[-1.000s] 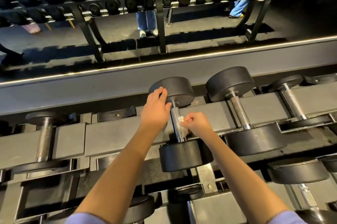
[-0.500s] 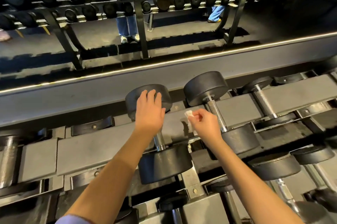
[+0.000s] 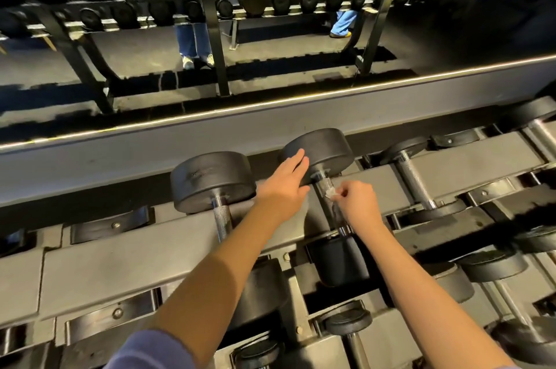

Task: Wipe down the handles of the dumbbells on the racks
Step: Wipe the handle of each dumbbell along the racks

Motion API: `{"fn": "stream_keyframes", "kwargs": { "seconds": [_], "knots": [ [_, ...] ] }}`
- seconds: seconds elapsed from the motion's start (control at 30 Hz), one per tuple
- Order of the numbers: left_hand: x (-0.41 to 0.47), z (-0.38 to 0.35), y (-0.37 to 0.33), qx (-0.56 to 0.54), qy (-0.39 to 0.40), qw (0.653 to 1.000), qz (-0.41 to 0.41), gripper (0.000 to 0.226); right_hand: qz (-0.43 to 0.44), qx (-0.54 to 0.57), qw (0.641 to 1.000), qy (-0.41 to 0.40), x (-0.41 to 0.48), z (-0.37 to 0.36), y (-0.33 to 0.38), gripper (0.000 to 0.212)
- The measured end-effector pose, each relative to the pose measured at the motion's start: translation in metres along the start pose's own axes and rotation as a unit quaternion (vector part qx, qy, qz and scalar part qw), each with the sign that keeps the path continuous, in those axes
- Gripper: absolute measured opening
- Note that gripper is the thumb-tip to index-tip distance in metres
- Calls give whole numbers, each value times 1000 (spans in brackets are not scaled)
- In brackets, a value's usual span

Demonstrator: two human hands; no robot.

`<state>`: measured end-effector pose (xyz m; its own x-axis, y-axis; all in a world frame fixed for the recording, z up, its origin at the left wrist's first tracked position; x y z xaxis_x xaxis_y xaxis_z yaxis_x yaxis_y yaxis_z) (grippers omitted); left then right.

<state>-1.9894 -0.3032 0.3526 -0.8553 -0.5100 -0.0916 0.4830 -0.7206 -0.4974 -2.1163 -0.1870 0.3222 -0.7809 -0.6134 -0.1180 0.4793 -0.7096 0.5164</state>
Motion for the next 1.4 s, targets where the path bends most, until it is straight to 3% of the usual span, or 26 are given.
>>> {"fn": "stream_keyframes", "kwargs": {
  "seconds": [0.33,0.5,0.63,0.77,0.9,1.07,1.23,1.4],
  "knots": [
    [-5,1,-6,14,-54,998,-3,59,-4,185,982,-32,26,0,14,23],
    [-4,-2,-7,-4,-55,998,9,59,-9,46,996,73,21,13,1,15],
    [-4,-4,-9,-2,-59,998,20,59,-8,-87,983,160,2,15,-21,35],
    [-4,-5,-10,3,-72,997,22,59,2,-79,982,170,-5,17,-20,33],
    [-5,-7,-10,-2,-84,996,17,59,-10,25,997,77,5,13,-9,23],
    [-5,-7,-8,-9,-83,996,13,58,-1,142,990,7,29,9,12,24],
    [-4,-10,-3,-19,-89,996,-2,56,-10,119,993,13,31,6,10,19],
    [0,-11,-1,-44,-68,997,8,56,-35,-6,995,95,6,12,-9,14]
  ]
}}
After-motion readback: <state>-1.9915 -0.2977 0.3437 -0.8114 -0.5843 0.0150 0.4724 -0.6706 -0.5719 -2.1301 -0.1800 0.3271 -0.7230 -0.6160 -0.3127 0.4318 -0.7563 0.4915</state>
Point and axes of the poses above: each hand's wrist, its own x-axis towards the middle knuckle, its own z-axis out of the back of the hand, y = z × x, the point moved 2 cm from there along x, towards the middle knuckle, and after that the axes turned 2 degrees about z, right-handed, at the moved point
